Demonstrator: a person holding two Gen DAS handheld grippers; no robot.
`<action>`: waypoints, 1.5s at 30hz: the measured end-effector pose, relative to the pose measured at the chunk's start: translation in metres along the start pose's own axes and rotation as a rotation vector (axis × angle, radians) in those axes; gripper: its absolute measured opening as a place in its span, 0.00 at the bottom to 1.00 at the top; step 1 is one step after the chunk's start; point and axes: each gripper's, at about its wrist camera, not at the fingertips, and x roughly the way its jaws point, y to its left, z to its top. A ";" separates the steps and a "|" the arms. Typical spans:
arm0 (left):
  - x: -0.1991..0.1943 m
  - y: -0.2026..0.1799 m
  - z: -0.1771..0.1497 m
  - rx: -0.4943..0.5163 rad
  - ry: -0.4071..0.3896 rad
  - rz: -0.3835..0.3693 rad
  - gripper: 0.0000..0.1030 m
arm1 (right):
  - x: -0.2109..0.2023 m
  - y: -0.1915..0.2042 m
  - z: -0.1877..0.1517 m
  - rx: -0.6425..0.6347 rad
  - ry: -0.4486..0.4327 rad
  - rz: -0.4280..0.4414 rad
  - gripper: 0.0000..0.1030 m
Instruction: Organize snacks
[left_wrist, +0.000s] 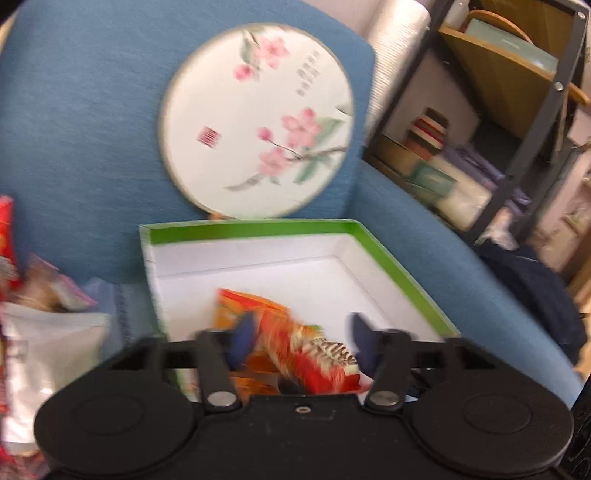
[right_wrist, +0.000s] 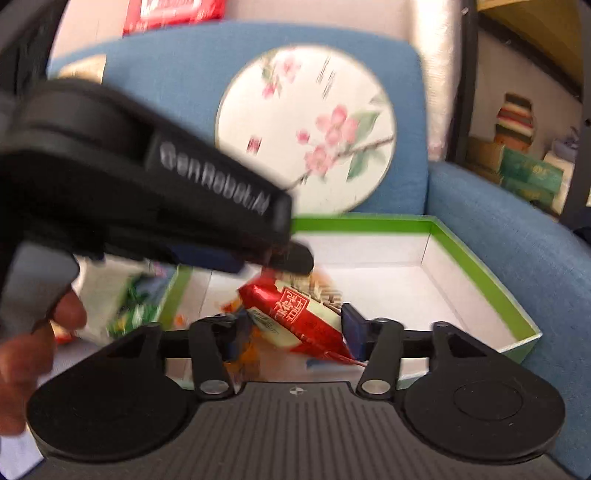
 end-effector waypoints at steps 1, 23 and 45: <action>-0.008 0.003 -0.002 -0.006 -0.027 0.024 1.00 | 0.001 0.004 0.000 -0.013 0.018 0.009 1.00; -0.192 0.166 -0.061 -0.291 -0.148 0.462 1.00 | -0.058 0.077 -0.010 -0.071 -0.091 0.406 1.00; -0.185 0.134 -0.080 -0.250 -0.032 0.342 1.00 | -0.062 0.101 -0.020 -0.169 -0.045 0.483 1.00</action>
